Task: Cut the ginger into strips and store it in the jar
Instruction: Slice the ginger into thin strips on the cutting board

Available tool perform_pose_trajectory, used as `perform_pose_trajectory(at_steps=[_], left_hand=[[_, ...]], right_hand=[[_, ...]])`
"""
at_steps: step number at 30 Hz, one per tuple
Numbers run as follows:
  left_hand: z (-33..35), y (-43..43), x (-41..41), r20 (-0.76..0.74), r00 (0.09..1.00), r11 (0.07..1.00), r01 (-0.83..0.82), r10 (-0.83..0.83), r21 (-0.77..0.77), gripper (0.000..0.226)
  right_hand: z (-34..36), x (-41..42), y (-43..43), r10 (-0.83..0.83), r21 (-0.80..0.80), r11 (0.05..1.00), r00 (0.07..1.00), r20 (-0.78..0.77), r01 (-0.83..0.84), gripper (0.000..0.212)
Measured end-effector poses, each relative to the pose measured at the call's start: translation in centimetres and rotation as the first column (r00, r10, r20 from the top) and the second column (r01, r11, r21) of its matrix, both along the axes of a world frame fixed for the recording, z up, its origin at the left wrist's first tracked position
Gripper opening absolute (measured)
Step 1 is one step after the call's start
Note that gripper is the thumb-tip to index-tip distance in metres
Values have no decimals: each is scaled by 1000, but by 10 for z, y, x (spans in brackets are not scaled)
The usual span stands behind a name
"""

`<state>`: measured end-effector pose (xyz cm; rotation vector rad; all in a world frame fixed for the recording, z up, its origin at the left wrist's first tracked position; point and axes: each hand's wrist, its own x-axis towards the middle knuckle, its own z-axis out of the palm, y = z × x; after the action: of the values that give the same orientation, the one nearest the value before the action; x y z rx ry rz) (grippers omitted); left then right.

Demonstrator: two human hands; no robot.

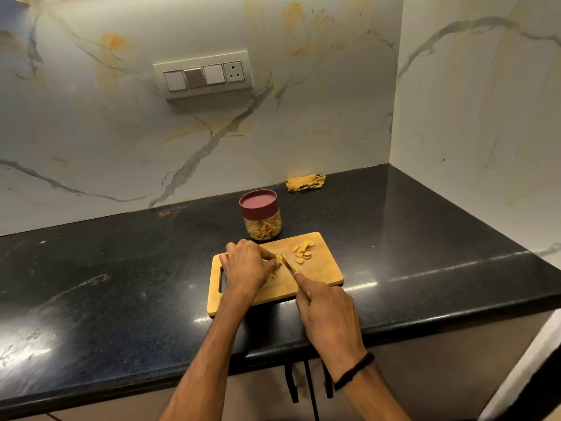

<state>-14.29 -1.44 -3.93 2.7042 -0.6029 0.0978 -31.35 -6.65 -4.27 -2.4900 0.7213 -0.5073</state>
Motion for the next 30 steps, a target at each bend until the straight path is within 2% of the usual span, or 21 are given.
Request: perform_pose_trajectory(at_steps=[8,19,30], left_hand=[[2,0,2,3,1000,1000,-6,6,-2,24],[2,-1,5,-39,999,1000,-20,20,-9,26],[4,-2,3,-45,999,1000,-20,20,-7,24]], right_hand=[[2,34,-3,-48,16,999,999,-3,48,43],[4,21,-8,-109,87,991,993,42,105,43],[-10,46,-9,-19,15,1000,999,28,18,41]])
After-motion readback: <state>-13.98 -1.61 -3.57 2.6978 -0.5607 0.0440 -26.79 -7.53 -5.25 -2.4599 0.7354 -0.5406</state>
